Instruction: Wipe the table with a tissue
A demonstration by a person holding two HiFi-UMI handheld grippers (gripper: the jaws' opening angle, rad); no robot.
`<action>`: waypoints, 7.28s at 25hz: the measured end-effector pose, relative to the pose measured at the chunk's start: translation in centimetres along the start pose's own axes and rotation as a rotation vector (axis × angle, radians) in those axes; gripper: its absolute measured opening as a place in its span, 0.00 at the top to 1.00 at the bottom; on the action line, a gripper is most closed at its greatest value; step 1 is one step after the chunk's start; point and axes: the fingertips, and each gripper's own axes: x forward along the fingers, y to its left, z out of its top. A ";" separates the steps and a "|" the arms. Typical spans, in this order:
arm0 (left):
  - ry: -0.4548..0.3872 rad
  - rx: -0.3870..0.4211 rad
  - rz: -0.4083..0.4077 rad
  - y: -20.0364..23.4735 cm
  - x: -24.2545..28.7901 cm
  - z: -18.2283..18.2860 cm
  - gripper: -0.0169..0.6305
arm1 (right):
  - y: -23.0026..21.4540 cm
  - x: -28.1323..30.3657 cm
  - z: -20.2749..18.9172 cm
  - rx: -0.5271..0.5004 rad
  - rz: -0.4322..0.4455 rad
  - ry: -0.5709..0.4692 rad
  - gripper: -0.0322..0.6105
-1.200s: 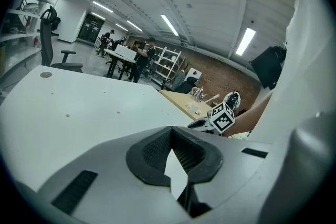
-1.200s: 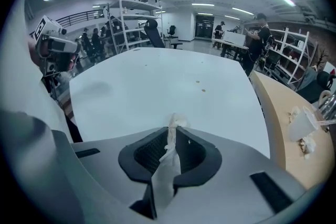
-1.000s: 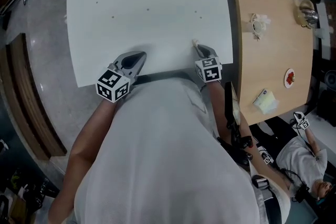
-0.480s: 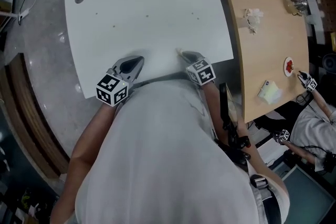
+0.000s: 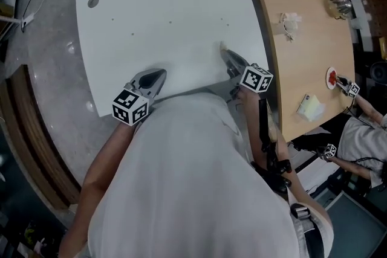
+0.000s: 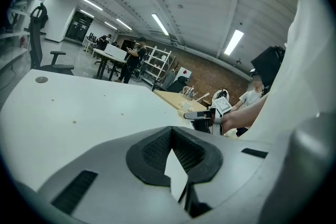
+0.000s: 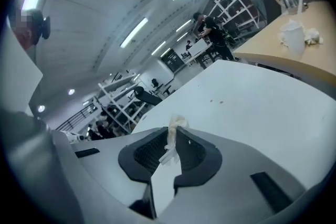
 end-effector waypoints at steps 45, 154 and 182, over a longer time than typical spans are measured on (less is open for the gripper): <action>-0.005 -0.056 0.243 1.0 4.5 3.4 0.96 | -10.9 7.4 4.0 -0.787 -0.121 0.608 0.87; -0.058 -0.064 0.239 1.8 3.0 3.6 0.96 | -0.3 11.9 2.4 -0.216 0.179 0.386 0.87; -0.147 -0.175 0.318 7.5 -8.4 0.7 0.96 | 3.4 22.3 -1.0 -0.991 -0.053 0.633 0.87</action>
